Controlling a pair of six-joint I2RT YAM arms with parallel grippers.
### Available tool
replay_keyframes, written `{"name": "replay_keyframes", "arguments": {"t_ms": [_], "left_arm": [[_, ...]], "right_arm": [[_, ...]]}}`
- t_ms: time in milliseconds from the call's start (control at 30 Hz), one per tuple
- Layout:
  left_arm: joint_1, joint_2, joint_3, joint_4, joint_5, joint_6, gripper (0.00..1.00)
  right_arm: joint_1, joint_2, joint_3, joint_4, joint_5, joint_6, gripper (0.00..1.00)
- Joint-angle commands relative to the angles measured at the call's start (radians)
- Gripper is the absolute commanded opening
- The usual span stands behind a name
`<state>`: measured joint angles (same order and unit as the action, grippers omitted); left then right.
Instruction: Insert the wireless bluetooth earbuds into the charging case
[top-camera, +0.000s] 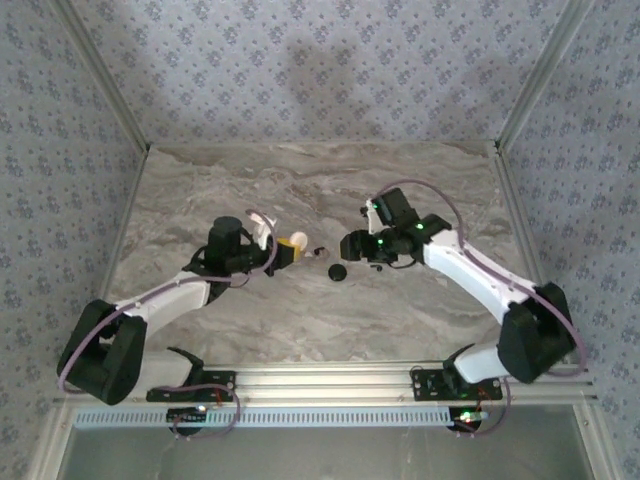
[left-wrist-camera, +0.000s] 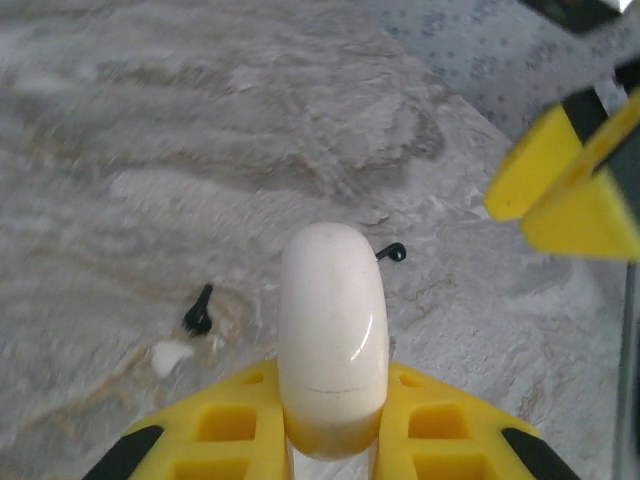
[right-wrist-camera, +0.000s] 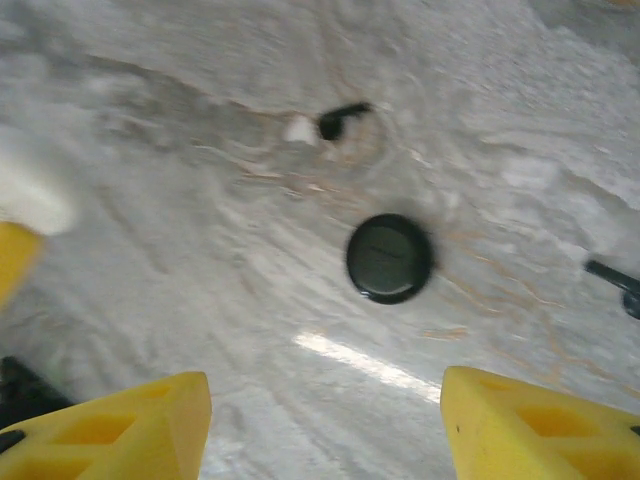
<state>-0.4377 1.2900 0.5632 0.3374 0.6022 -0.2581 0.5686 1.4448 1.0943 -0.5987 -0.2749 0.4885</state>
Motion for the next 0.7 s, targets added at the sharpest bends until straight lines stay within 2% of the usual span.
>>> {"name": "replay_keyframes", "arguments": {"t_ms": [0, 133, 233, 433, 667], "left_arm": [[0.048, 0.017, 0.03, -0.154, 0.067, -0.191, 0.05], [0.064, 0.034, 0.075, -0.351, 0.073, -0.217, 0.07], [0.091, 0.069, 0.079, -0.419, 0.105, -0.265, 0.08], [0.128, 0.123, 0.083, -0.495, 0.143, -0.296, 0.09], [0.158, 0.19, 0.087, -0.554, 0.153, -0.274, 0.12]], "right_arm": [[0.045, 0.112, 0.089, -0.168, 0.163, -0.034, 0.68], [0.084, 0.274, 0.215, -0.223, 0.199, -0.082, 0.7], [0.11, 0.372, 0.289, -0.267, 0.223, -0.123, 0.71], [0.131, 0.481, 0.352, -0.286, 0.23, -0.146, 0.71], [0.134, 0.542, 0.365, -0.286, 0.21, -0.153, 0.69]]}}
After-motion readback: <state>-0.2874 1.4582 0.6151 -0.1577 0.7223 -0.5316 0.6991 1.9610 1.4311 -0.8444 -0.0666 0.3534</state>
